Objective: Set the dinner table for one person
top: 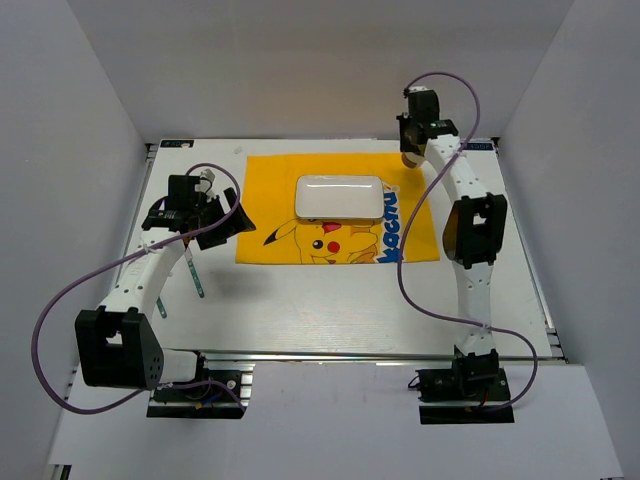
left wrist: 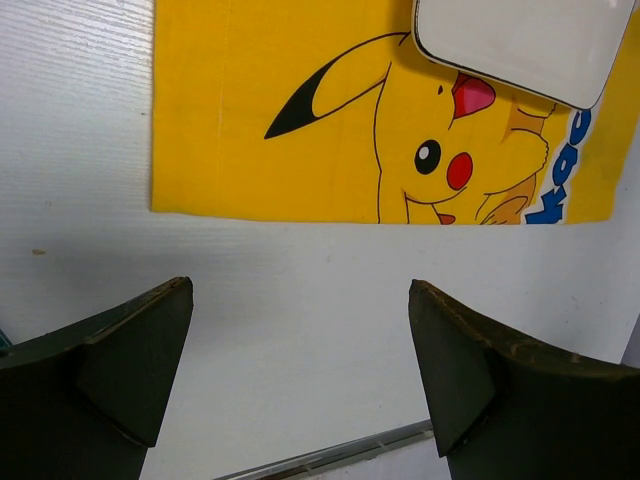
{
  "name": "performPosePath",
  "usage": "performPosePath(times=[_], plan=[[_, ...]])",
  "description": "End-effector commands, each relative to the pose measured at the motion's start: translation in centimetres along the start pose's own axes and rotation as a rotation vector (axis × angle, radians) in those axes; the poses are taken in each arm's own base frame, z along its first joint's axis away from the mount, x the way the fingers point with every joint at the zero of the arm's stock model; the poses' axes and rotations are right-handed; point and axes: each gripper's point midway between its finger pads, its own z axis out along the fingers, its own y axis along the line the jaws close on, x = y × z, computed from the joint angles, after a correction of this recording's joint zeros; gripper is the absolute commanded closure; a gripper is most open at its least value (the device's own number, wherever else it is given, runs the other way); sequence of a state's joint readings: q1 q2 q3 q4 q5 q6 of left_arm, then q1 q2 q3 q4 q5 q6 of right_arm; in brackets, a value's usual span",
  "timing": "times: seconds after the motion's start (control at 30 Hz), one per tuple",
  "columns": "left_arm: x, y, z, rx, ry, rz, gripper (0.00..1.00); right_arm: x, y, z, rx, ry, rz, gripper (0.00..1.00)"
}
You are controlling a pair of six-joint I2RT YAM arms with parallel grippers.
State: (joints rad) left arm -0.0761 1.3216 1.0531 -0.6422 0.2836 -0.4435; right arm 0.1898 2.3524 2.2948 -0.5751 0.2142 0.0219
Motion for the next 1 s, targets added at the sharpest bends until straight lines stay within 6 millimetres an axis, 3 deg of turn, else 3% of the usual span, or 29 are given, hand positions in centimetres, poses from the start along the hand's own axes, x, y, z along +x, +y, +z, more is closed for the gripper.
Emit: performPosePath(times=[0.0,0.13,0.3,0.5,0.53,0.57,0.77,0.83,0.87,0.9,0.97], plan=[[-0.1,-0.2,0.0,0.018,-0.014,0.024,0.02,-0.2,2.5,1.6,-0.087,-0.031,-0.080,1.00],[-0.1,-0.2,0.0,0.023,-0.012,0.025,0.02,-0.3,4.8,3.3,-0.144,-0.069,-0.135,1.00],[-0.1,-0.4,-0.1,0.032,-0.016,0.037,0.02,-1.0,5.9,4.7,-0.130,-0.117,-0.154,1.00],[0.0,-0.4,0.0,0.039,-0.008,0.037,0.02,0.0,5.3,5.5,-0.105,-0.095,-0.155,1.00],[0.0,-0.4,0.0,0.039,-0.008,0.037,0.02,-0.1,4.0,5.7,-0.090,-0.091,-0.143,1.00],[0.0,-0.4,0.0,0.037,-0.007,0.035,0.02,0.1,5.6,5.4,-0.112,-0.089,-0.155,1.00],[0.0,0.0,0.2,0.015,-0.008,0.029,0.02,-0.5,4.9,4.4,-0.068,-0.091,-0.160,1.00],[0.0,0.1,0.1,0.011,-0.011,0.028,0.02,-0.8,4.7,3.9,-0.062,-0.093,-0.165,0.91],[-0.1,0.0,0.1,0.011,-0.010,0.029,0.02,-0.9,4.7,3.8,-0.063,-0.093,-0.166,0.80],[0.0,0.1,0.2,0.008,-0.007,0.028,0.02,-0.9,4.7,3.8,-0.063,-0.093,-0.165,0.60],[-0.1,0.3,0.2,-0.002,-0.011,0.026,0.02,-1.1,4.9,3.3,-0.077,-0.093,-0.164,0.44]])
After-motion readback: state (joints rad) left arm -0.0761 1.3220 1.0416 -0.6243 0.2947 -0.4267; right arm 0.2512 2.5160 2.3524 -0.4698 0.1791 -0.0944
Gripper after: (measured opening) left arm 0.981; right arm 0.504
